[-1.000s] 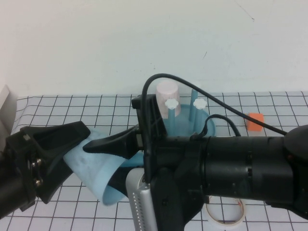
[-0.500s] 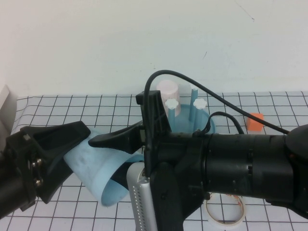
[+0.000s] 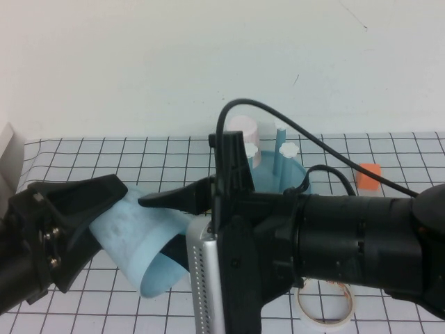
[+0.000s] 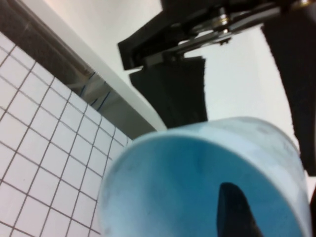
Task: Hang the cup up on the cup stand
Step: Adjust the cup with two arms
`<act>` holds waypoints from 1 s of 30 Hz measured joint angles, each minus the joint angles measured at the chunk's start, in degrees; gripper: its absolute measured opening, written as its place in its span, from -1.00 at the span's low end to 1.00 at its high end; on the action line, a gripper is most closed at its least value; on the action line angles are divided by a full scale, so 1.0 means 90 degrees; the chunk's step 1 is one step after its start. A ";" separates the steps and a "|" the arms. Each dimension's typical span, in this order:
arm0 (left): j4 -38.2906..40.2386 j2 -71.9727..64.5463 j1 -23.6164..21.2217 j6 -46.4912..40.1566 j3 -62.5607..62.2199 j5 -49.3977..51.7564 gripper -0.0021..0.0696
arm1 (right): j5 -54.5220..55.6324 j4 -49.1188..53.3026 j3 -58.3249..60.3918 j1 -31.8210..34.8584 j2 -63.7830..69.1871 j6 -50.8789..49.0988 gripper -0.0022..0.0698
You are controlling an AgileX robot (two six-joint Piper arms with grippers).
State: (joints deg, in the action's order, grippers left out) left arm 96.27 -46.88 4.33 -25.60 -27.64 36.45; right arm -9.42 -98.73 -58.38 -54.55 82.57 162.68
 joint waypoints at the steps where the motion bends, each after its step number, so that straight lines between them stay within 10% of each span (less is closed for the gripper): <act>1: -0.0013 0.0000 0.0000 -0.0013 0.0000 -0.0025 0.54 | 0.0000 0.0000 0.0031 0.0000 0.0000 0.0000 -0.10; 30: 0.0185 0.0000 0.0000 -0.0084 -0.0012 -0.0074 0.52 | 0.0323 0.0000 0.0377 0.0000 -0.0752 -0.0002 -0.10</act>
State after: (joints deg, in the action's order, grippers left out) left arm 97.93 -46.88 4.33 -26.35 -27.75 35.78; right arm -6.51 -98.73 -54.99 -54.55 75.79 162.66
